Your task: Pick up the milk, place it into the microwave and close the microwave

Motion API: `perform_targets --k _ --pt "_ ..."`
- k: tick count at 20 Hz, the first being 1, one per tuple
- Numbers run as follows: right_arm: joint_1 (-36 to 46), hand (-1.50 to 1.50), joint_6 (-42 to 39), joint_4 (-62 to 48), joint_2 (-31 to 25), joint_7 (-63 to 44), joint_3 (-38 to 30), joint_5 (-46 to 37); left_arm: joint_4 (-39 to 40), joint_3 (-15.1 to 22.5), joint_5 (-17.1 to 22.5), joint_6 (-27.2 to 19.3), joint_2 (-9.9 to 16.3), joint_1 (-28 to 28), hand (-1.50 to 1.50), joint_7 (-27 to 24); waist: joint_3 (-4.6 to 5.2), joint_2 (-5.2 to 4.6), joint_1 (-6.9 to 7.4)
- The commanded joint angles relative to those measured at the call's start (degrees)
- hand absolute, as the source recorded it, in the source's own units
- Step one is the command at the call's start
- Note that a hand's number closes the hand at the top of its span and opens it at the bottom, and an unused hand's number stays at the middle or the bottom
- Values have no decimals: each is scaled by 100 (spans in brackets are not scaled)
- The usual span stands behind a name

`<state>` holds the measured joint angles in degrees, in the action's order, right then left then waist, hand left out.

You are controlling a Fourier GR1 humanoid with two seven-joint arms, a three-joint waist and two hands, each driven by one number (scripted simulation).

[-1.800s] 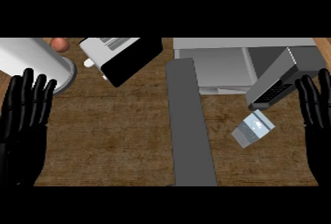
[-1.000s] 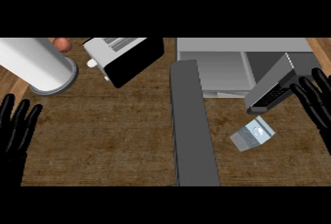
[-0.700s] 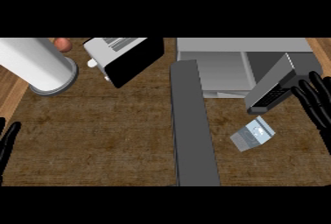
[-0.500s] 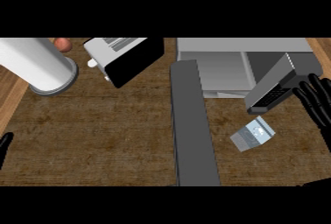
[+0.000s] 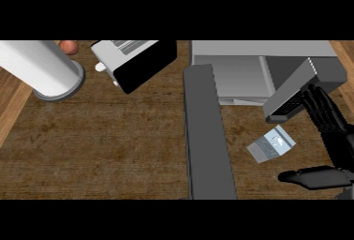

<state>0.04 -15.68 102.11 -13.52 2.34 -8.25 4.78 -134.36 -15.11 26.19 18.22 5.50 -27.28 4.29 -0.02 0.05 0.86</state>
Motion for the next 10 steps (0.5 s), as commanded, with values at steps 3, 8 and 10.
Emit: perform_targets --k 3,8,10 --pt "-551 -150 -84 -1001 -24 1145 -153 -513 -433 -423 850 256 49 -294 -150 60 -3 3 -21" --pt "-114 -150 -38 -2197 -167 1722 -219 -862 -532 -525 909 566 -122 -637 -150 -79 -3 1 10" --pt "51 -150 -97 -2809 -297 2016 -372 -875 -284 -415 732 725 -316 -679 -150 -321 -3 -4 22"
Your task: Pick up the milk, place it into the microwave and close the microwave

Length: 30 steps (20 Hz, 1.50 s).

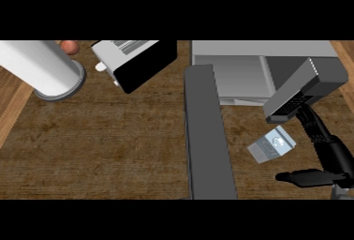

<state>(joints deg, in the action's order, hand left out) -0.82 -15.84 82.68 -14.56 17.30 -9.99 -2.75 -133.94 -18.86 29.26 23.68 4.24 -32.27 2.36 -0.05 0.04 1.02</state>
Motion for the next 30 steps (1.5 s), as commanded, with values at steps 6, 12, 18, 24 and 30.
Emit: perform_targets --k 6,12,18,24,30 --pt "591 -150 264 -2397 -216 1747 -53 -825 -130 -255 517 600 -230 -366 -150 -379 -2 -10 36" --pt "1089 -150 398 -3795 -399 2716 -171 -1062 -441 -688 1072 556 61 -508 -150 -113 -12 -25 83" --pt "1605 -150 798 -4643 84 3015 5 -1301 -427 -542 1090 512 -14 -378 -150 77 -6 -19 12" --pt "2284 -150 409 -6036 -128 3775 -328 -1136 -167 -278 664 867 -359 -498 -150 -106 -12 -39 65" --pt "2519 150 19 -6396 -211 3939 -192 -1229 -302 -760 1367 870 32 -669 -150 22 -12 -32 71"
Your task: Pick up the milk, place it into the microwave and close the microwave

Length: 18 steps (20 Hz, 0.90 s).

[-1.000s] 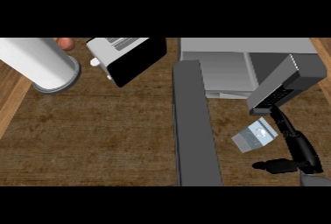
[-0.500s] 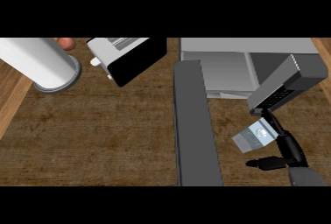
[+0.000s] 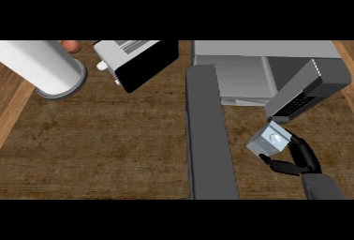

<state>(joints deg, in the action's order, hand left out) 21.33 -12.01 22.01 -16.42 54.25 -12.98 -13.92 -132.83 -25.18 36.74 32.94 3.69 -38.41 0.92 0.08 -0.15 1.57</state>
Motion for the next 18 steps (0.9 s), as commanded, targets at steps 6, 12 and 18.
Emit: perform_targets --k 6,12,18 --pt "578 150 -45 -626 178 732 73 -129 -336 -50 466 114 -97 -38 -150 -31 -32 -36 62" --pt "425 150 546 -674 668 1020 -330 280 -279 -170 684 69 56 9 -150 40 -32 -33 44" --pt "622 150 631 -730 927 1110 -509 453 -329 -227 1008 -52 233 6 -150 292 -29 -30 16"
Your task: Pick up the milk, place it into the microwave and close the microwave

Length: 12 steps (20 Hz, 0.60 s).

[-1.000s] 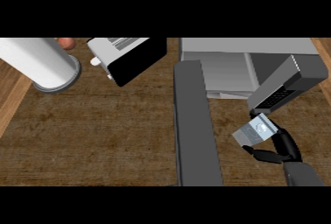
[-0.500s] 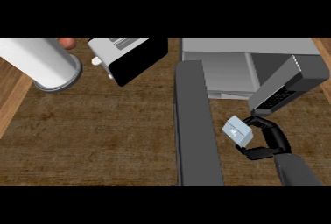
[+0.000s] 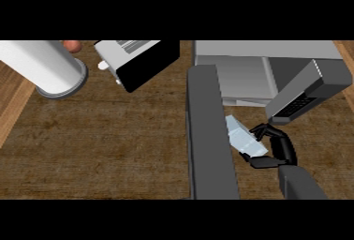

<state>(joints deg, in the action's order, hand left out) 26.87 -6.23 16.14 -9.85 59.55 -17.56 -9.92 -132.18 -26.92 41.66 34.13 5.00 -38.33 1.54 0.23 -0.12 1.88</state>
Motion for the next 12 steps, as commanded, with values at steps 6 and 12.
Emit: perform_targets --k 6,12 --pt "452 150 588 -169 354 428 68 -167 -198 -72 193 151 -130 13 -150 64 -36 -25 -14" --pt "920 150 693 -90 254 152 -113 -51 -488 80 252 -20 -212 -119 -150 379 -37 -25 -16"
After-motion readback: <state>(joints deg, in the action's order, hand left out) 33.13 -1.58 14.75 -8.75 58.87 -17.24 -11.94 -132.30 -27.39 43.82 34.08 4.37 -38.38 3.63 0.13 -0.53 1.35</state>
